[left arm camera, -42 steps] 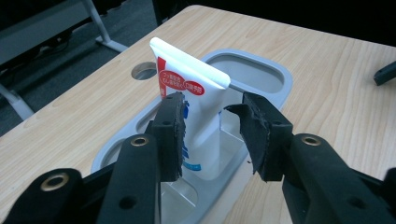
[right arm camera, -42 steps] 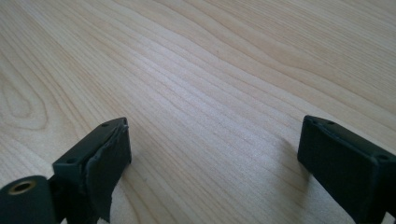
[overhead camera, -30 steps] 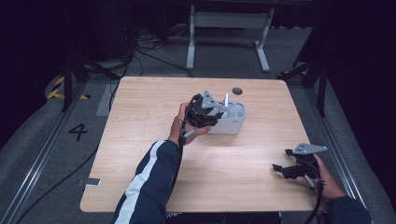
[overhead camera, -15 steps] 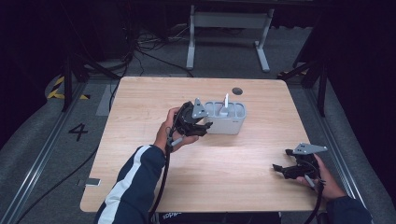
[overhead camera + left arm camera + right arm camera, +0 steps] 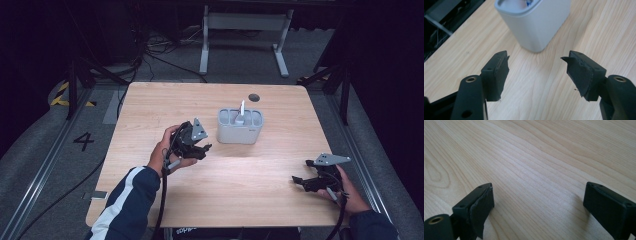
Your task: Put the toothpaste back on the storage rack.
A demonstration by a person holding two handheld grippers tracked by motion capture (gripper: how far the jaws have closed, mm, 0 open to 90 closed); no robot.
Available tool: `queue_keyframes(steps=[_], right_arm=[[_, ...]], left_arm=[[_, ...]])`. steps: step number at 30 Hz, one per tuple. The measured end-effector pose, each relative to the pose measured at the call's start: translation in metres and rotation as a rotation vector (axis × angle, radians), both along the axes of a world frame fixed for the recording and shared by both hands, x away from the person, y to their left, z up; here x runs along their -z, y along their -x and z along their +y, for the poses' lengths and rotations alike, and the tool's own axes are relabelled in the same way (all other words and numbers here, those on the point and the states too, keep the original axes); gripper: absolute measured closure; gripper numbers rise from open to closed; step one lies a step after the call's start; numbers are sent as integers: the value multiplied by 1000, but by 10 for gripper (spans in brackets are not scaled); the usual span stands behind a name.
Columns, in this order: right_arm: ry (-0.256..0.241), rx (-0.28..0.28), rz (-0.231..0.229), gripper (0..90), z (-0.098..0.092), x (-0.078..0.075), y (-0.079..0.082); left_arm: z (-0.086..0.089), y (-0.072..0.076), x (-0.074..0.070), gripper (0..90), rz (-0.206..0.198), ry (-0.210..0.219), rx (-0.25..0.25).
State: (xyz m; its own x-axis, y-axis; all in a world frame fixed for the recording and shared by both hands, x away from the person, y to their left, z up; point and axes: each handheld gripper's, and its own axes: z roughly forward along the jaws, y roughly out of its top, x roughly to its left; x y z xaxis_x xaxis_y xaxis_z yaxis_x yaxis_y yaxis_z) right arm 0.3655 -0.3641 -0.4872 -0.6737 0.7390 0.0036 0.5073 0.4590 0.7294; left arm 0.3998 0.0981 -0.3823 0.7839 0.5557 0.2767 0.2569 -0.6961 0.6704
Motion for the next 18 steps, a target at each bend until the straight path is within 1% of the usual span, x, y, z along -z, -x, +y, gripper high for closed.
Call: queue_keyframes(steps=[2, 4, 7, 9, 11, 12, 14, 15, 17, 18], right_arm=[[0, -1, 0, 101, 0, 0, 0], [0, -3, -1, 101, 0, 0, 0], [0, -3, -1, 101, 0, 0, 0], [0, -3, 0, 100, 0, 0, 0], [0, -1, 0, 101, 0, 0, 0], [0, 0, -1, 101, 0, 0, 0], [0, 2, -1, 100, 0, 0, 0], [1, 2, -2, 101, 0, 0, 0], [1, 3, -2, 101, 0, 0, 0], [1, 4, -2, 101, 0, 0, 1]], left_arm=[[6, 3, 4, 337, 0, -10, -13], [13, 7, 8, 331, 10, -18, -18], [20, 13, 13, 326, 11, -33, -30], [26, 19, 17, 322, 7, -59, -42], [30, 24, 21, 315, -7, -80, -46], [33, 27, 23, 309, -7, -93, -45], [40, 32, 28, 306, 4, -85, -53], [44, 35, 31, 304, 14, -92, -61], [49, 38, 35, 300, 18, -96, -63], [52, 40, 38, 298, 24, -86, -71]])
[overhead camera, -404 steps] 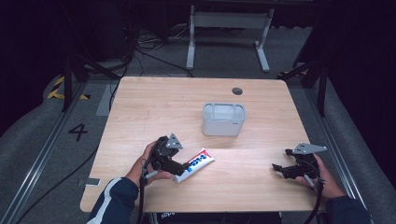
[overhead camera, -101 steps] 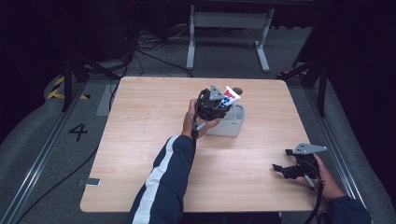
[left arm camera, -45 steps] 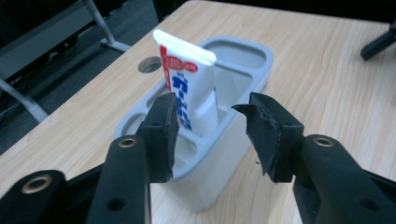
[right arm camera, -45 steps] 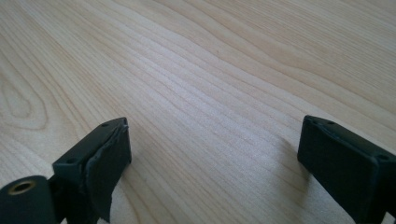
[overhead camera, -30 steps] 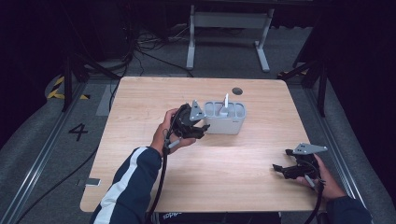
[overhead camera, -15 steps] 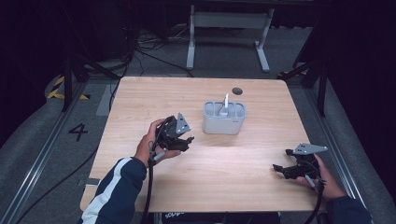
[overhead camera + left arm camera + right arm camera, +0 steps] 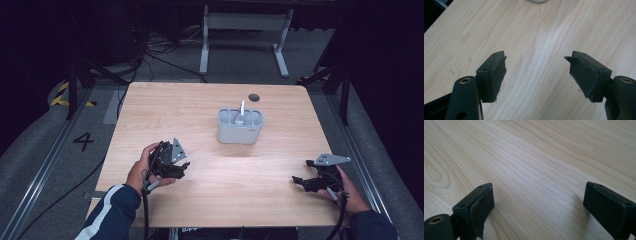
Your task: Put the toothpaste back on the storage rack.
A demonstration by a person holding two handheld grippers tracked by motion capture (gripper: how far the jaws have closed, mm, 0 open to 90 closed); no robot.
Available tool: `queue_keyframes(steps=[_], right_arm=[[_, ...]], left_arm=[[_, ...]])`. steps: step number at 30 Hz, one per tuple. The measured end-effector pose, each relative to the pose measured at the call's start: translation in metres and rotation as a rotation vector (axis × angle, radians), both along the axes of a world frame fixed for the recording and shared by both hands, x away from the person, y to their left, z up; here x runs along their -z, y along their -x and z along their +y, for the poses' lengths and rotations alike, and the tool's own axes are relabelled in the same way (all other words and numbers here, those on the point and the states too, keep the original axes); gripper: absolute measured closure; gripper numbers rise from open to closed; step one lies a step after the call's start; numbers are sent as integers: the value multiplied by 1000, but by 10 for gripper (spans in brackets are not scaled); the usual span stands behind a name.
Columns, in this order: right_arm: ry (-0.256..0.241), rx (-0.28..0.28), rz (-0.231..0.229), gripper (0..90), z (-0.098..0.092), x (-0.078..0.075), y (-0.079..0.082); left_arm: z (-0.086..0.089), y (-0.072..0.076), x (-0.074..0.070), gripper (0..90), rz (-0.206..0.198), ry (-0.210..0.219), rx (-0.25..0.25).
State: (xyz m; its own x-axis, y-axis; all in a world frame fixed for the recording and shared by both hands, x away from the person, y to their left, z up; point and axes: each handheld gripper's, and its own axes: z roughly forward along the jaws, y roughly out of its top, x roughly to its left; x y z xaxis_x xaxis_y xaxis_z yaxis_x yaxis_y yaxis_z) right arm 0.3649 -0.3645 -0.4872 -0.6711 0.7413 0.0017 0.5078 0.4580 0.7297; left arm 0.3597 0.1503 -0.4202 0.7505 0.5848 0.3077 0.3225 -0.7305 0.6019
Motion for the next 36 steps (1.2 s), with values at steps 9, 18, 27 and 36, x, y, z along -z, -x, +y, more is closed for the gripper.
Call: queue_keyframes(steps=[9, 18, 27, 36], right_arm=[[-1, -2, 0, 109, -2, 0, 1], [-1, -1, 0, 110, -2, 0, 1], [-3, -2, 1, 108, -1, 0, 1], [-3, -2, 0, 108, -1, 0, 1]], left_arm=[[35, 21, 26, 275, 49, 31, -66], [79, 32, 48, 235, 119, 148, -151], [109, 36, 61, 175, 162, 275, -220], [107, 35, 62, 154, 166, 278, -228]])
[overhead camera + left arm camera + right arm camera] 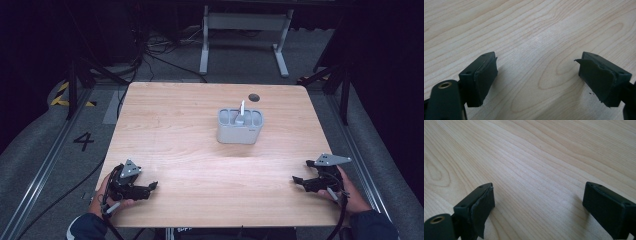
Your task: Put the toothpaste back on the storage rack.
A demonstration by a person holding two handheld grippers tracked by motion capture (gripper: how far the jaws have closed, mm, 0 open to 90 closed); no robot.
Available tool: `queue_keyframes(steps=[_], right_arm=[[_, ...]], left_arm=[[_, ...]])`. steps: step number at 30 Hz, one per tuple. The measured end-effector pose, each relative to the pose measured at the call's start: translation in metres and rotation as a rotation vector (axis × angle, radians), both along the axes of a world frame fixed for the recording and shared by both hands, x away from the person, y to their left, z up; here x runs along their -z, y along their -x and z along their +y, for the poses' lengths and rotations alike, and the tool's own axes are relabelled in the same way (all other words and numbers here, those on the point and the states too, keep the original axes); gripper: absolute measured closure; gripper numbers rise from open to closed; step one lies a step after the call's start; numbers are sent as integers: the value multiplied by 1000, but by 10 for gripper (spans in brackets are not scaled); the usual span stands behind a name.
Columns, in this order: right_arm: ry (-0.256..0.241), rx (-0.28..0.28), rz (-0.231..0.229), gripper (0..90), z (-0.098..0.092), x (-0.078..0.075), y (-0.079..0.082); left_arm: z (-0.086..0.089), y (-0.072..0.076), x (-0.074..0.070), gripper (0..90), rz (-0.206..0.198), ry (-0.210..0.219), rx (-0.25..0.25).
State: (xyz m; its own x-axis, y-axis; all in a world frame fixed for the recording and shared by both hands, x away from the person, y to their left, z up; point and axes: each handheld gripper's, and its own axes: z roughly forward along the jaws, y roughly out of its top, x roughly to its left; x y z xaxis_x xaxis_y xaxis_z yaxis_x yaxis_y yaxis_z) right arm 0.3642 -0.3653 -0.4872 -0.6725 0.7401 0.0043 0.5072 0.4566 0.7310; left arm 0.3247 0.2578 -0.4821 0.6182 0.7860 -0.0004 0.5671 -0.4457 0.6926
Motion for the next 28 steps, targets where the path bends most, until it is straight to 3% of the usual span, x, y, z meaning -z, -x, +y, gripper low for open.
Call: queue_keyframes(steps=[28], right_arm=[[1, 11, 0, 110, 0, 0, 1]], left_arm=[[-1, -2, 0, 142, 7, -2, 11]])
